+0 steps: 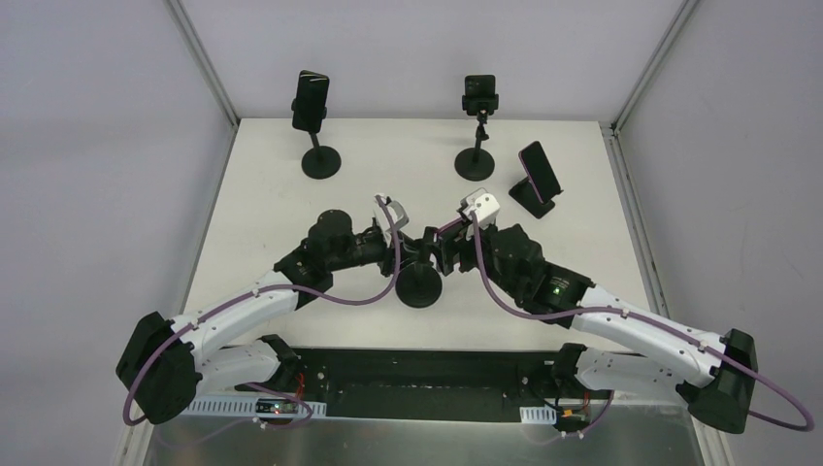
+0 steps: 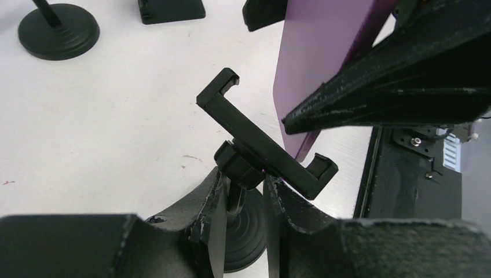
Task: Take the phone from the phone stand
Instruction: Remove the phone from the phone stand, then place the phone at the center of the board.
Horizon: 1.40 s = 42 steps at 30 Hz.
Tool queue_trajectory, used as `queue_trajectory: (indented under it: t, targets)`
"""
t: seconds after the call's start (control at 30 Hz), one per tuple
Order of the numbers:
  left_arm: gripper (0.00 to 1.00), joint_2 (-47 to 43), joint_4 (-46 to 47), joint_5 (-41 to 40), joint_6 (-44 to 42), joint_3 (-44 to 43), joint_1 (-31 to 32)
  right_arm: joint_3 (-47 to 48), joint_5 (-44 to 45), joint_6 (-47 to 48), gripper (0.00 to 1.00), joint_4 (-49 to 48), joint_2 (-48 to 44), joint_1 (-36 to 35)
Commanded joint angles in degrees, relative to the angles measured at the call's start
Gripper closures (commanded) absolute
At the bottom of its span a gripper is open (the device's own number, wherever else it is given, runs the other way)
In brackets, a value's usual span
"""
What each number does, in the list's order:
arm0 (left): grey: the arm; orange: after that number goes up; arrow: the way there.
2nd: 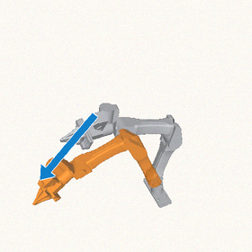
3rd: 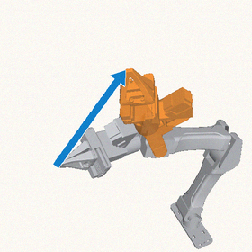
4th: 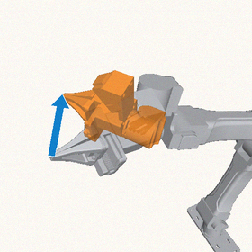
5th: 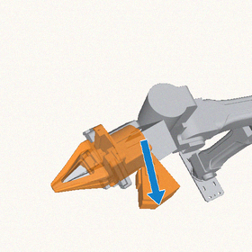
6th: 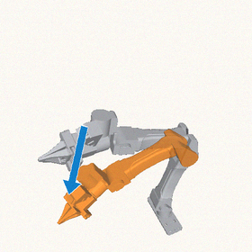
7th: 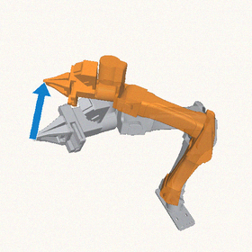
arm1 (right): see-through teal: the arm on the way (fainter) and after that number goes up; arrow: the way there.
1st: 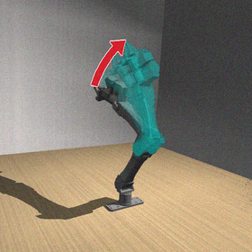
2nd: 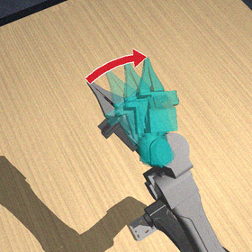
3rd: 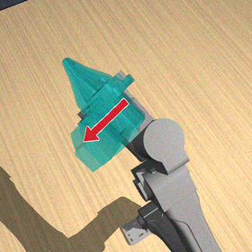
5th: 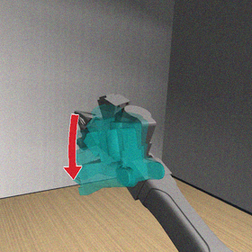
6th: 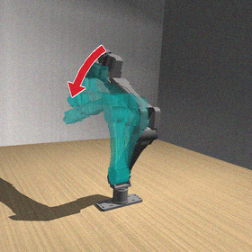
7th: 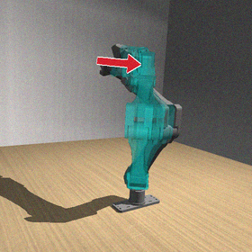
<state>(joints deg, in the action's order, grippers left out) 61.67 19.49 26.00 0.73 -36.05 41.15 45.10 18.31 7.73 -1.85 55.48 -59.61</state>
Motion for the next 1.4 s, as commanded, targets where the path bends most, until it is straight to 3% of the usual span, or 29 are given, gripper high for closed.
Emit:
queue_trajectory:
  t: [0.0, 0.1, 0.33, 0.5, 0.77, 0.93, 1.37]
  targets:
    - [1.0, -0.21, -4.17, -3.85, -0.91, 2.08, -1.08, 0.12, 2.81, -0.07, 1.0, -4.88, -1.66, 1.78]
    - [1.0, -1.24, -4.28, -5.79, 0.84, 2.66, -1.07, -0.25, 2.59, 0.27, 1.0, -2.2, -3.19, 3.34]
    - [1.0, -8.3, -5.34, -22.54, 3.16, 4.21, -1.24, 0.45, -6.04, -6.23, 1.0, 8.84, -2.58, 8.37]
    - [1.0, -12.87, -9.86, -25.64, 1.36, 1.66, -1.29, 2.09, -8.88, -13.5, 1.0, 14.61, 2.97, 8.9]
    - [1.0, -15.9, -13.98, -28.76, -0.2, -0.8, -1.33, 4.11, -3.46, -20.93, 1.0, 17.61, 15.01, 9.4]
    - [1.0, -16.78, -15.11, -30.31, -0.2, -0.69, -1.49, 6.83, 4.54, -28.81, 1.0, 20.45, 22.8, 9.86]
    - [1.0, -18.33, -17.71, -32.21, -2.01, -1.13, -1.86, 4.4, 7.71, -32.34, 0.49, 14.4, 33.75, 10.59]
